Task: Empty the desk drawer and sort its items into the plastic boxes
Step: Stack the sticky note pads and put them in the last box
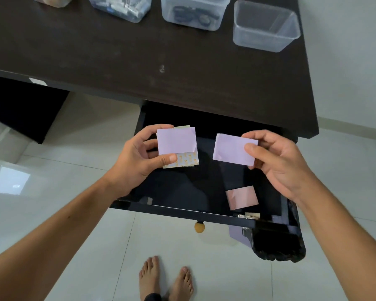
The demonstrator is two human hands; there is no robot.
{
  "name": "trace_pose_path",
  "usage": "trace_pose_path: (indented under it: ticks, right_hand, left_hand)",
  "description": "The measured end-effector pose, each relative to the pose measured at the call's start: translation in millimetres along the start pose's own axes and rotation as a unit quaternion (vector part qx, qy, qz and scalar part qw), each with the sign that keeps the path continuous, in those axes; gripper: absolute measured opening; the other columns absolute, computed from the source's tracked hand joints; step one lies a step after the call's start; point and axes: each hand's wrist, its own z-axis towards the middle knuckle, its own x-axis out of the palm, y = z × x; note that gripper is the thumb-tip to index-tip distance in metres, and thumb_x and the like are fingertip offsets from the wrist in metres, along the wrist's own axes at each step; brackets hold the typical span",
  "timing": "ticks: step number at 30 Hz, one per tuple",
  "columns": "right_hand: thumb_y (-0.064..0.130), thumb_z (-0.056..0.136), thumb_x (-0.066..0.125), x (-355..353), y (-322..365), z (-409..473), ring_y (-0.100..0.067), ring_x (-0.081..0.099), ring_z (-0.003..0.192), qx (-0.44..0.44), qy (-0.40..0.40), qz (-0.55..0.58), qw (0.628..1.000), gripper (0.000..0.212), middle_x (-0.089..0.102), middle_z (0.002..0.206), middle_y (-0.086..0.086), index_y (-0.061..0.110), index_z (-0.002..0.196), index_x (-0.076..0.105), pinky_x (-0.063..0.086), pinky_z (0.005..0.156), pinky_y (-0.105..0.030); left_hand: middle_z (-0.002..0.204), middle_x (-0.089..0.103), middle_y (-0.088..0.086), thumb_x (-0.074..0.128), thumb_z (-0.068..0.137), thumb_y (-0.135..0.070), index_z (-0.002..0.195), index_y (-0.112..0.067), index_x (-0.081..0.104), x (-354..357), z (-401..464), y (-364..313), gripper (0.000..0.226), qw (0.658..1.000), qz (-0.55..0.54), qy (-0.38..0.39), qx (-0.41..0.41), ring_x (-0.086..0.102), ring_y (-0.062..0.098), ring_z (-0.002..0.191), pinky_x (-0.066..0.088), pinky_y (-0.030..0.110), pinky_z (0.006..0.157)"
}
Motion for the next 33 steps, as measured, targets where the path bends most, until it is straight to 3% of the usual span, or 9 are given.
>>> trace_pose_path:
  ticks: [5, 10, 15, 19, 28, 33]
  right_hand:
    - [0.024, 0.081, 0.079, 17.2, 4.9, 7.9, -0.016, 0.065, 0.08, -0.029, -0.007, 0.012, 0.999, 0.03, 0.07, 0.09, -0.002, 0.02, 0.11, 0.077, 0.055, 0.066, -0.025]
    - [0.015, 0.09, 0.079, 27.5, -3.6, 15.5, -0.025, 0.069, 0.085, -0.036, -0.022, -0.048, 0.998, 0.024, 0.076, 0.099, -0.006, 0.018, 0.114, 0.076, 0.057, 0.069, -0.026]
    - [0.018, 0.093, 0.079, 32.8, -7.3, 15.3, -0.021, 0.07, 0.083, -0.055, -0.043, -0.115, 0.991, 0.022, 0.072, 0.103, -0.014, 0.022, 0.114, 0.076, 0.06, 0.07, -0.026]
    - [0.023, 0.091, 0.081, 35.1, -11.7, 14.5, -0.017, 0.068, 0.091, -0.068, -0.043, -0.15, 0.985, 0.022, 0.073, 0.098, -0.002, 0.029, 0.112, 0.077, 0.063, 0.085, -0.038]
    - [0.026, 0.092, 0.08, 36.8, -18.7, 12.4, -0.016, 0.069, 0.095, -0.067, -0.055, -0.175, 0.981, 0.021, 0.073, 0.101, 0.004, 0.035, 0.109, 0.072, 0.064, 0.082, -0.034]
    - [0.026, 0.094, 0.078, 33.3, -21.0, 9.8, -0.016, 0.071, 0.096, -0.055, -0.05, -0.163, 0.984, 0.023, 0.073, 0.104, 0.001, 0.027, 0.116, 0.073, 0.062, 0.082, -0.03]
  left_hand:
    - [0.133, 0.068, 0.014, 0.082, 0.078, -0.008, 0.14, -0.02, 0.057, 23.8, 7.5, 8.7, 0.068, 0.999, 0.016, 0.049, -0.009, 0.068, 0.032, 0.122, 0.062, 0.038, 0.091]
    - [0.135, 0.067, 0.012, 0.083, 0.077, -0.011, 0.139, -0.024, 0.058, 39.8, 15.1, 8.8, 0.067, 0.997, 0.018, 0.074, -0.012, 0.066, 0.033, 0.125, 0.061, 0.047, 0.095]
    - [0.133, 0.067, 0.011, 0.083, 0.077, -0.012, 0.14, -0.021, 0.057, 45.9, 20.2, 7.6, 0.069, 0.996, 0.025, 0.082, -0.01, 0.067, 0.031, 0.123, 0.061, 0.045, 0.096]
    - [0.127, 0.071, 0.012, 0.083, 0.076, -0.009, 0.139, -0.019, 0.057, 48.4, 19.7, 10.7, 0.069, 0.995, 0.021, 0.09, -0.022, 0.071, 0.029, 0.117, 0.062, 0.04, 0.093]
    - [0.124, 0.071, 0.013, 0.08, 0.081, -0.017, 0.139, -0.022, 0.053, 52.5, 14.4, 16.2, 0.064, 0.996, 0.0, 0.085, -0.016, 0.072, 0.032, 0.114, 0.063, 0.045, 0.091]
    - [0.126, 0.07, 0.01, 0.078, 0.083, -0.013, 0.138, -0.021, 0.053, 49.4, 12.5, 17.8, 0.061, 0.996, 0.009, 0.086, -0.012, 0.071, 0.03, 0.117, 0.063, 0.04, 0.09]
